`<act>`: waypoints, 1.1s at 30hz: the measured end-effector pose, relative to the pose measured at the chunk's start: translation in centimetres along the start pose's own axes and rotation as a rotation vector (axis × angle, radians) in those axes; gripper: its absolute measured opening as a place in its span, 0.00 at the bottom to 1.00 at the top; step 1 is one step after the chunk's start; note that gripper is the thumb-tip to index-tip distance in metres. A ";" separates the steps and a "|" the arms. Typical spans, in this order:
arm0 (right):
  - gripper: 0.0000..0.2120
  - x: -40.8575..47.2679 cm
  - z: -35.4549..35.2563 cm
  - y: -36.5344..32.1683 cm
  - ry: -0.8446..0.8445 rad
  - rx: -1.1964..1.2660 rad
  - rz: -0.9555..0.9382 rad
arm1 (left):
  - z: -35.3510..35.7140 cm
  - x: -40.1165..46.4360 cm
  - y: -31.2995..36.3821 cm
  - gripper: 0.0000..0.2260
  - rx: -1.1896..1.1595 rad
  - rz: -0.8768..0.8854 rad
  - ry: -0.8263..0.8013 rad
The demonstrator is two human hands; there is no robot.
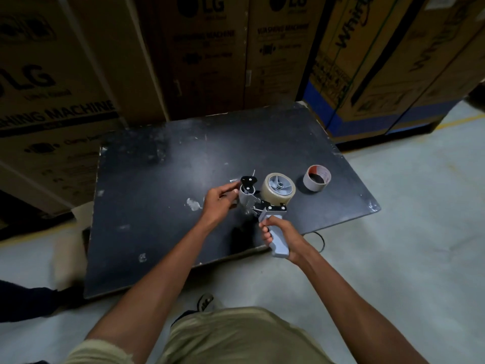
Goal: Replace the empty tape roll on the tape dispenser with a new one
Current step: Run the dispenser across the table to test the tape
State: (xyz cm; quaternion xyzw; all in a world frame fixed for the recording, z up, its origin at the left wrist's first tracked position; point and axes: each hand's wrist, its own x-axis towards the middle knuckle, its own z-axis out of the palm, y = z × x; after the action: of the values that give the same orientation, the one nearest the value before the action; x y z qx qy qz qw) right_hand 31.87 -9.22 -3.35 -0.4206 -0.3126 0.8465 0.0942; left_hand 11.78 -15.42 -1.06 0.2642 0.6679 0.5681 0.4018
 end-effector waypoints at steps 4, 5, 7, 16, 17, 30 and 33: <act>0.05 1.1 1.4 -1.2 -0.031 0.063 -0.003 | -0.7 0.6 0.4 0.14 0.040 0.104 0.045; 0.04 1.3 1.9 -1.6 -0.037 0.097 -0.003 | -0.8 0.8 0.4 0.14 0.055 0.135 0.040; 0.07 1.8 2.7 -2.2 -0.034 0.144 0.003 | -1.1 1.6 0.4 0.15 0.091 0.181 0.025; 0.03 3.2 4.6 -2.9 0.004 0.167 -0.004 | -5.6 5.4 0.8 0.09 0.063 0.187 0.015; 0.03 3.3 4.8 -2.8 0.001 0.173 -0.004 | -5.9 5.6 0.8 0.09 0.045 0.181 -0.007; 0.04 4.3 4.8 -3.8 -0.043 0.116 0.061 | -8.9 8.6 1.3 0.07 0.115 0.152 -0.214; 0.05 4.9 4.2 -4.1 -0.057 0.097 0.083 | -9.2 9.3 1.3 0.09 0.148 0.143 -0.219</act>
State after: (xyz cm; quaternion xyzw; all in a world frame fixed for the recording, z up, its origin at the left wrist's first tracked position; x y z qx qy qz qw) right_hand 25.11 -5.80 -2.17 -0.4039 -0.2560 0.8755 0.0702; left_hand -1.08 -12.63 -1.69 0.4001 0.6396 0.5123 0.4103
